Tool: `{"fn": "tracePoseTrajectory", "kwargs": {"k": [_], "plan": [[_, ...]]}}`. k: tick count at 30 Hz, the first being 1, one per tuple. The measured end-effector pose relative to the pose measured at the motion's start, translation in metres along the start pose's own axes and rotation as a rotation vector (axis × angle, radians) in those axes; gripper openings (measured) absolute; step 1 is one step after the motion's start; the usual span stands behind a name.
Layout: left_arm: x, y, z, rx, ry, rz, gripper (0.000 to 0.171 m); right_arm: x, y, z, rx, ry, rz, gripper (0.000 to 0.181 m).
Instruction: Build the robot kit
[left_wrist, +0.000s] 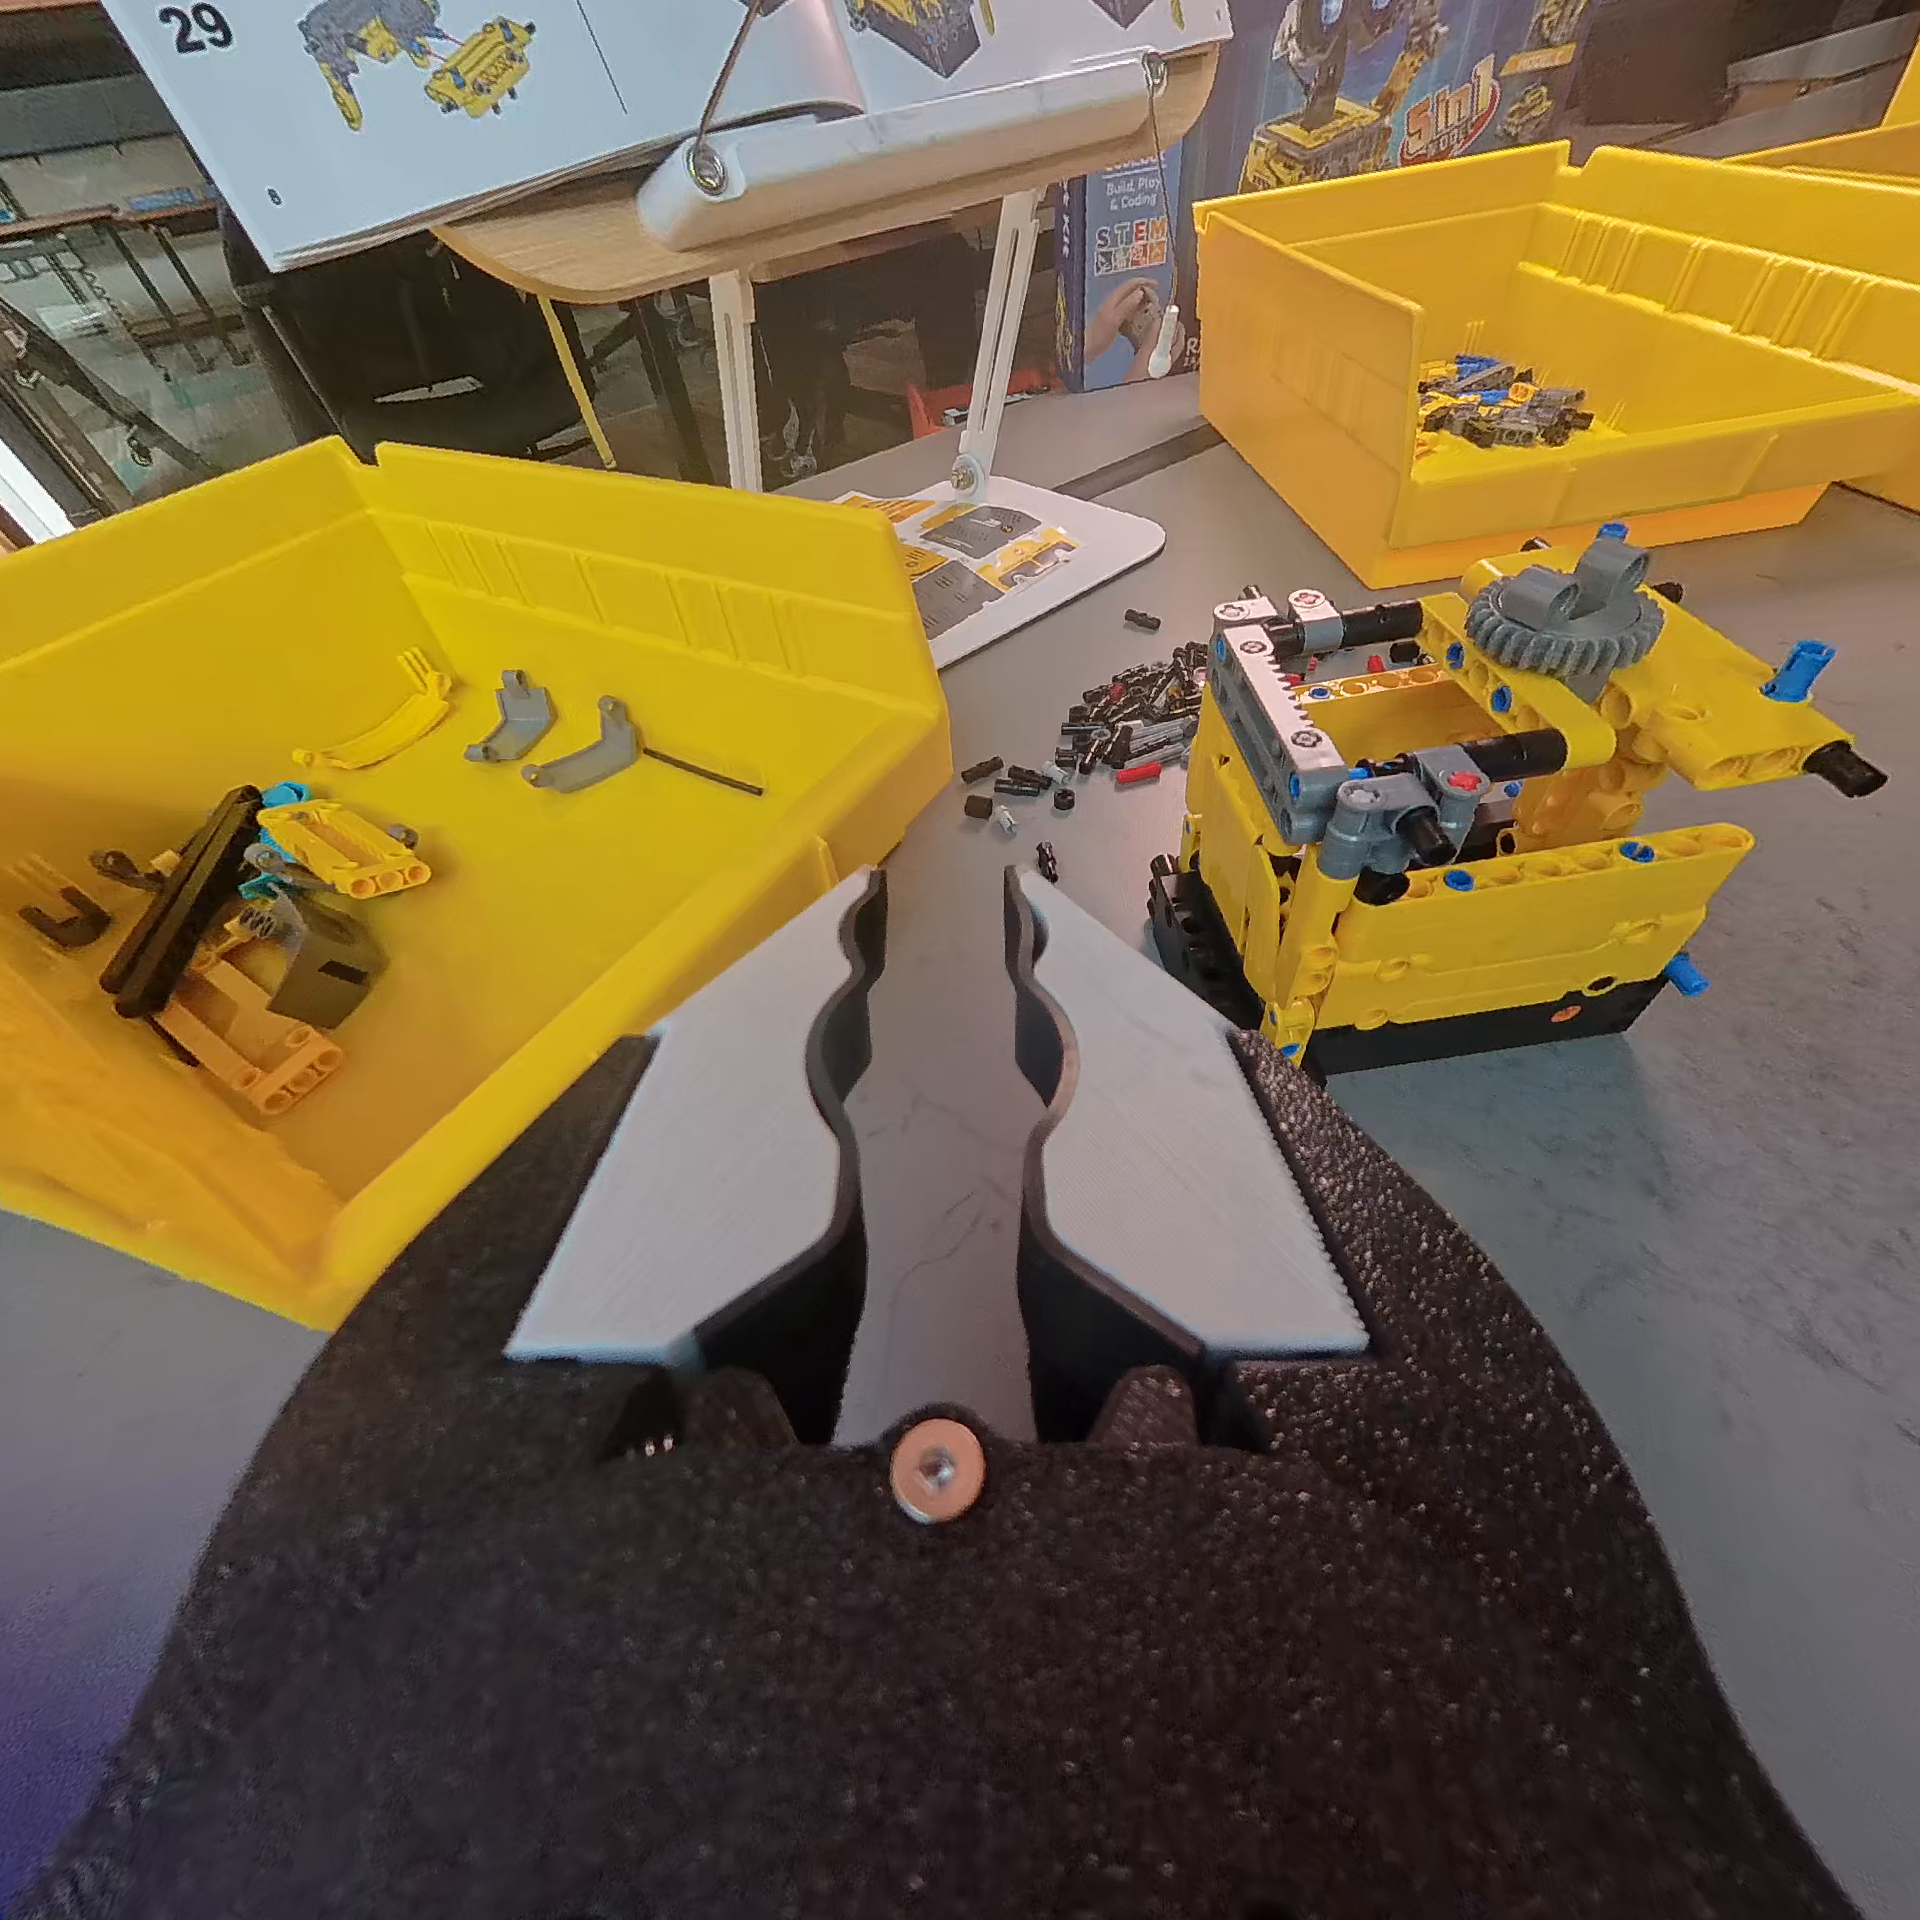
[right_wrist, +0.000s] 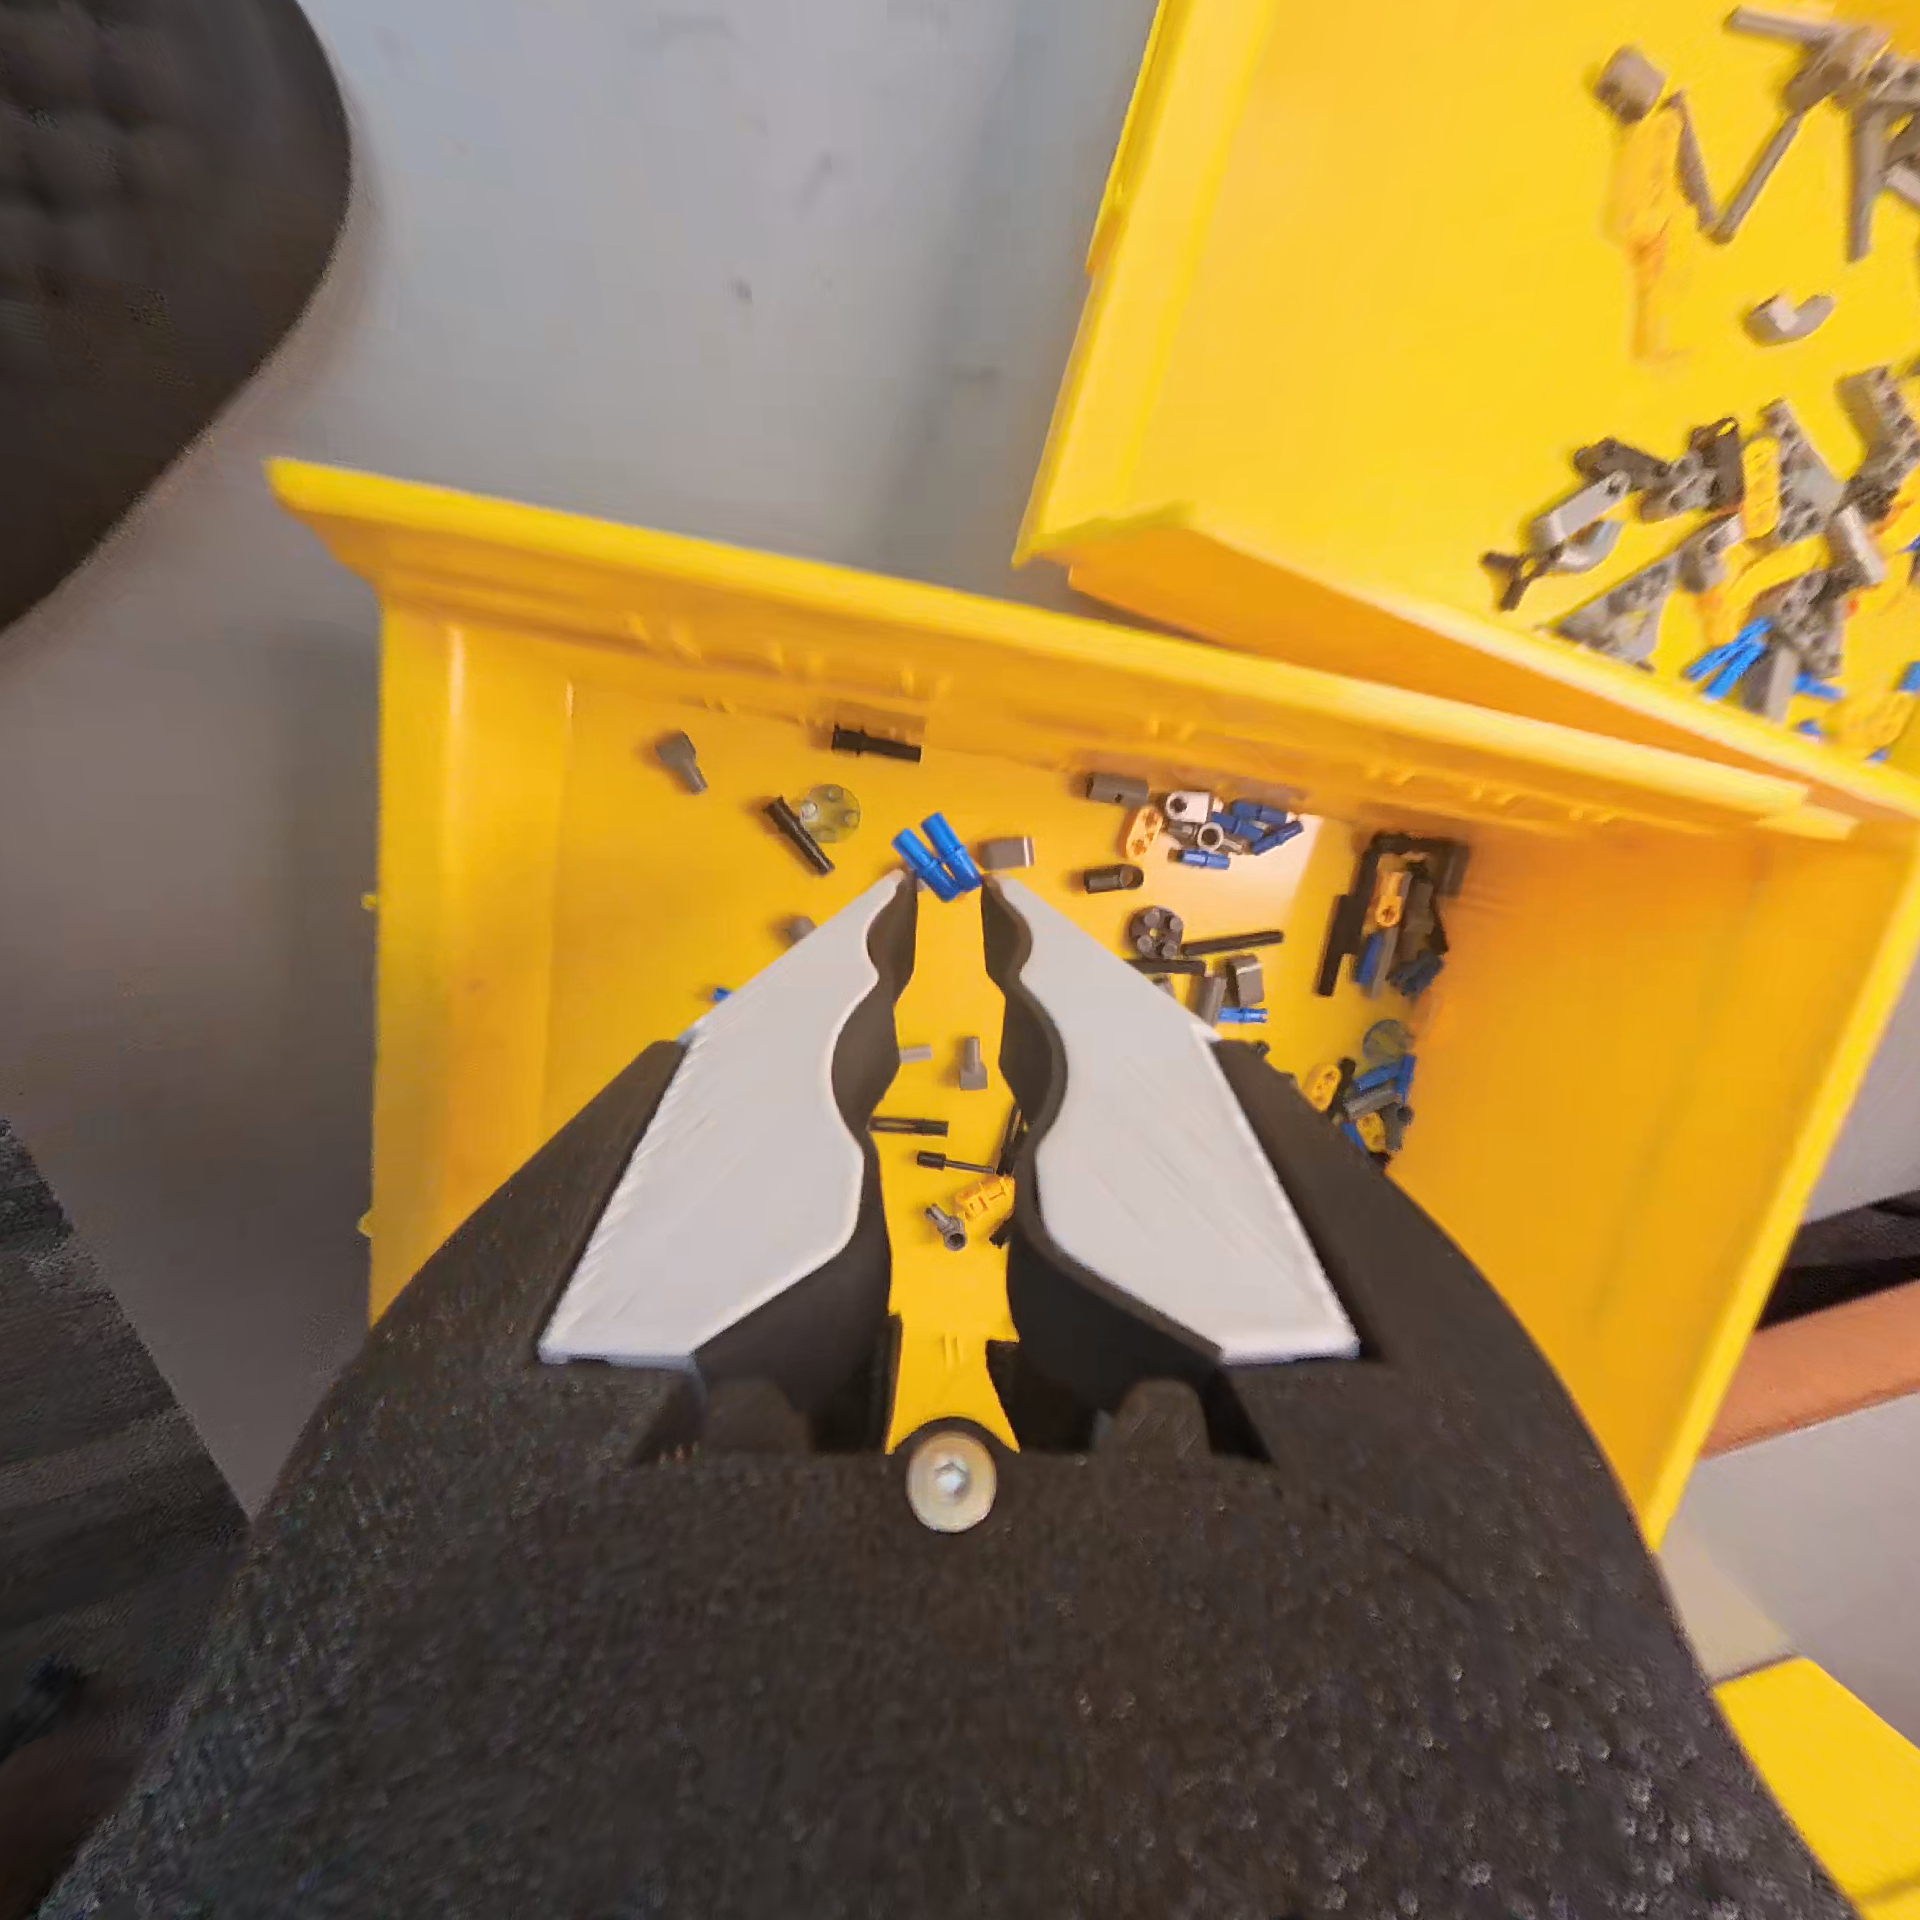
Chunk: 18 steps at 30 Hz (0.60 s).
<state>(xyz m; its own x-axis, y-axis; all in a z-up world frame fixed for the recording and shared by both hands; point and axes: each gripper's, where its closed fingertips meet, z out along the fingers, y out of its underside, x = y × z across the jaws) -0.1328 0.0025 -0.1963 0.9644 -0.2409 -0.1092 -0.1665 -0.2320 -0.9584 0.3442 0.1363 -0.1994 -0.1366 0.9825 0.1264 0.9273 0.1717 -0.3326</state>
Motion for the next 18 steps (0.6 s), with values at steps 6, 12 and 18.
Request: {"fn": "tracePoseTrajectory", "kwargs": {"k": [6, 12, 18], "plan": [[0.005, -0.003, -0.002, 0.021, 0.033, 0.001, 0.022, -0.021, -0.104, -0.023, 0.137, -0.034, -0.112, 0.011], [0.011, -0.005, -0.006, 0.041, 0.088, -0.018, 0.023, -0.069, -0.209, 0.029, 0.179, -0.110, -0.286, 0.011], [0.026, -0.007, -0.012, 0.054, 0.154, -0.010, 0.023, -0.122, -0.261, 0.114, 0.180, -0.205, -0.283, 0.011]]}}
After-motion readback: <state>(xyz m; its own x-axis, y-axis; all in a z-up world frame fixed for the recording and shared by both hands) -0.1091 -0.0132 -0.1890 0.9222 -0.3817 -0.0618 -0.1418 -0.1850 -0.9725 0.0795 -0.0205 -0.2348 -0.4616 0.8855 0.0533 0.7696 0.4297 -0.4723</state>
